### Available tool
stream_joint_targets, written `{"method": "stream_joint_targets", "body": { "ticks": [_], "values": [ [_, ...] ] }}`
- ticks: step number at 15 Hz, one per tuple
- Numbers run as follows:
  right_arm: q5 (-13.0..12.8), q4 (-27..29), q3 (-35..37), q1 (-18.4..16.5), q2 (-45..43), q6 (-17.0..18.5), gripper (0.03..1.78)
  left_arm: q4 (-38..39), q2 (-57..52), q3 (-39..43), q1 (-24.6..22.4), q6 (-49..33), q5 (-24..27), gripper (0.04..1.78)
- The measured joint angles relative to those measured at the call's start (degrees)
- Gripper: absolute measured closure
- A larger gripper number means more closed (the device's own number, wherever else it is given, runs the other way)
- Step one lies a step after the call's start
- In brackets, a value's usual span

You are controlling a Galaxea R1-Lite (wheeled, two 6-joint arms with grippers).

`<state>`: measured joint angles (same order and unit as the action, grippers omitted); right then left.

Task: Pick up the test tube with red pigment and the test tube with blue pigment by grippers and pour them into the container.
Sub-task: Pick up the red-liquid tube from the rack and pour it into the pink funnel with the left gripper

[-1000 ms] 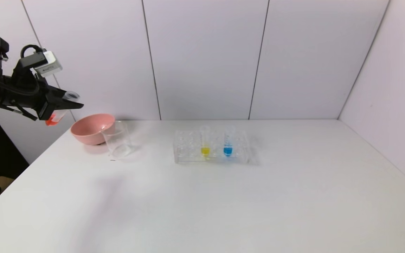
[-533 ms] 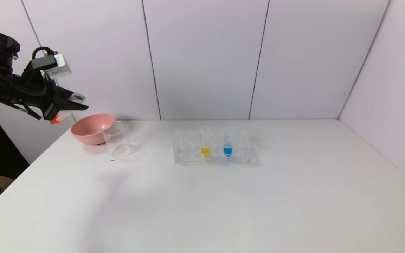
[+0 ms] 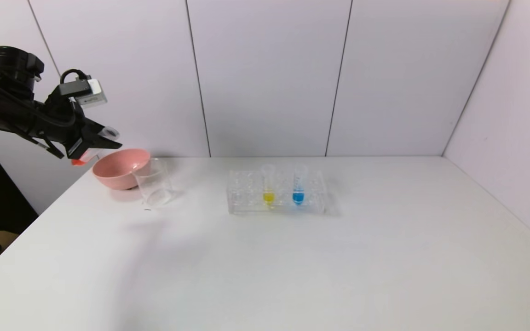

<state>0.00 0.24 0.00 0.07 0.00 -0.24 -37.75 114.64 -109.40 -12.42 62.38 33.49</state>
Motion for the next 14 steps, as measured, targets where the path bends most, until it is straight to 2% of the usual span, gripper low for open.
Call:
{"method": "stream_joint_targets", "body": {
  "ticks": [5, 11, 14],
  "values": [
    [0.0, 0.0, 0.0, 0.0, 0.0, 0.0, 0.04, -4.8, 1.6, -3.4, 0.7, 1.5, -2.4, 1.36],
    [0.0, 0.0, 0.0, 0.0, 0.0, 0.0, 0.04, -4.8, 2.4, -4.0, 1.1, 1.5, -3.1, 1.35],
    [0.0, 0.0, 0.0, 0.0, 0.0, 0.0, 0.04, -4.9, 2.8, -4.3, 1.6, 1.5, -5.3, 1.36]
  ]
}}
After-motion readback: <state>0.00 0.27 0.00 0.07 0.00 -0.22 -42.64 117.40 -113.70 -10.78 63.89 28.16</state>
